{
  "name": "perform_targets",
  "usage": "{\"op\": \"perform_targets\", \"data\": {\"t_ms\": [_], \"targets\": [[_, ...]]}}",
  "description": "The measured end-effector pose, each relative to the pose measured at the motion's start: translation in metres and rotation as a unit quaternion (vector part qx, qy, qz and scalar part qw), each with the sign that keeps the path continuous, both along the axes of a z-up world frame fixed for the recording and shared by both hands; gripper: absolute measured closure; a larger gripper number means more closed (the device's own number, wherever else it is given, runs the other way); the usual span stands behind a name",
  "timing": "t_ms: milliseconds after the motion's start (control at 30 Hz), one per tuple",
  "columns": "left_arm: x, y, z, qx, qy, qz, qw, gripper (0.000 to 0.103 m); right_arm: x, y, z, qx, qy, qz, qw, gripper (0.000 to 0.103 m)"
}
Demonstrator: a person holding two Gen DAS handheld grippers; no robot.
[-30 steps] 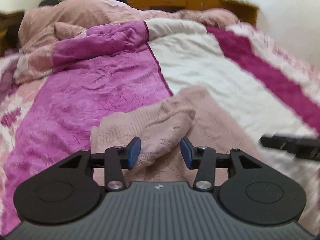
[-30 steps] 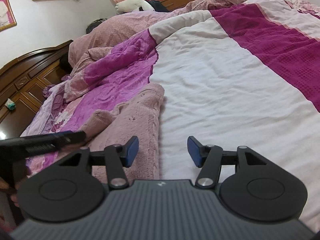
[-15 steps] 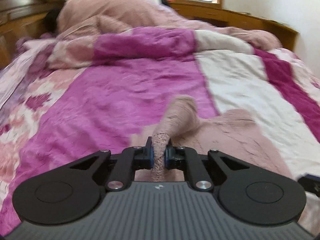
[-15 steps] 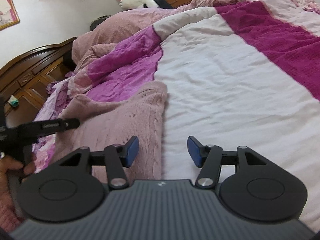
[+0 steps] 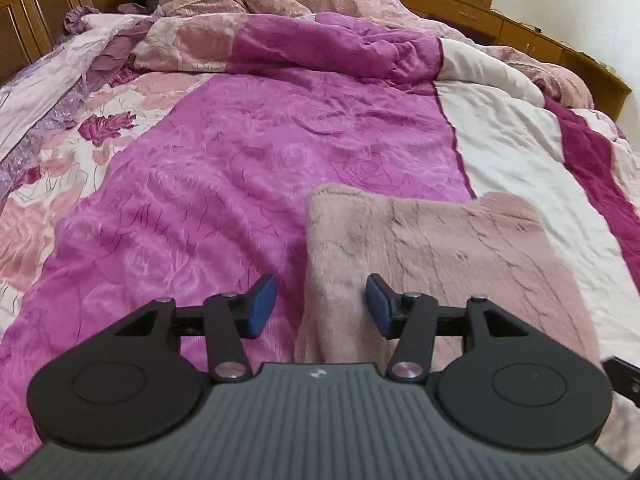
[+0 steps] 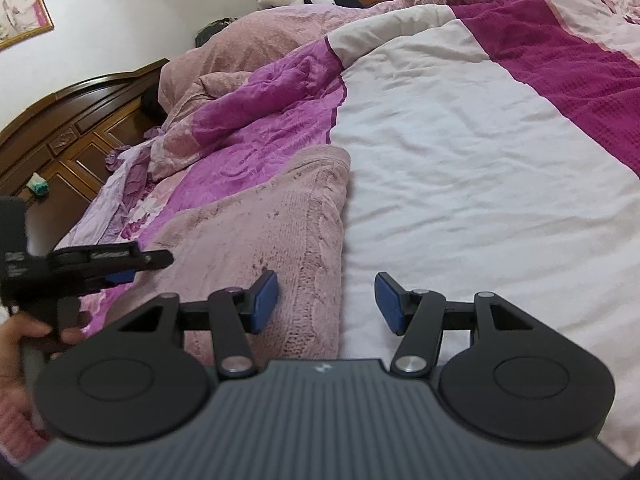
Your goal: Fold small clothes
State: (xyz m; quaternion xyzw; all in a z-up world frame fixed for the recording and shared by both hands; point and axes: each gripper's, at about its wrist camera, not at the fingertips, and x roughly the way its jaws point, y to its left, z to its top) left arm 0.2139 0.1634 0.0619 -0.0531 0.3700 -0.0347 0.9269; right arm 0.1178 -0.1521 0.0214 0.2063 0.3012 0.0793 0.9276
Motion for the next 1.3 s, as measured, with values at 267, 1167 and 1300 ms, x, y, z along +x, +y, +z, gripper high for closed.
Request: {"op": "perform_targets", "data": {"t_ms": [267,1167,1300], "targets": [[-0.046,-0.003,0.011,-0.004,0.025,-0.033,0.9991,0.039,-0.005,-0.001,0.004,0.004,-0.005,0.001,1.0,0.045],[-0.03,0.026,-0.024,-0.16,0.089,-0.037,0.9824,0.025,0.047,-0.017,-0.03,0.178,0.086,0.066,0.978,0.027],[-0.028,0.027,-0.035,-0.216,0.099,-0.056,0.9698,0.025,0.059,-0.002,-0.033,0.155,0.09,0.102,0.979,0.027]]}}
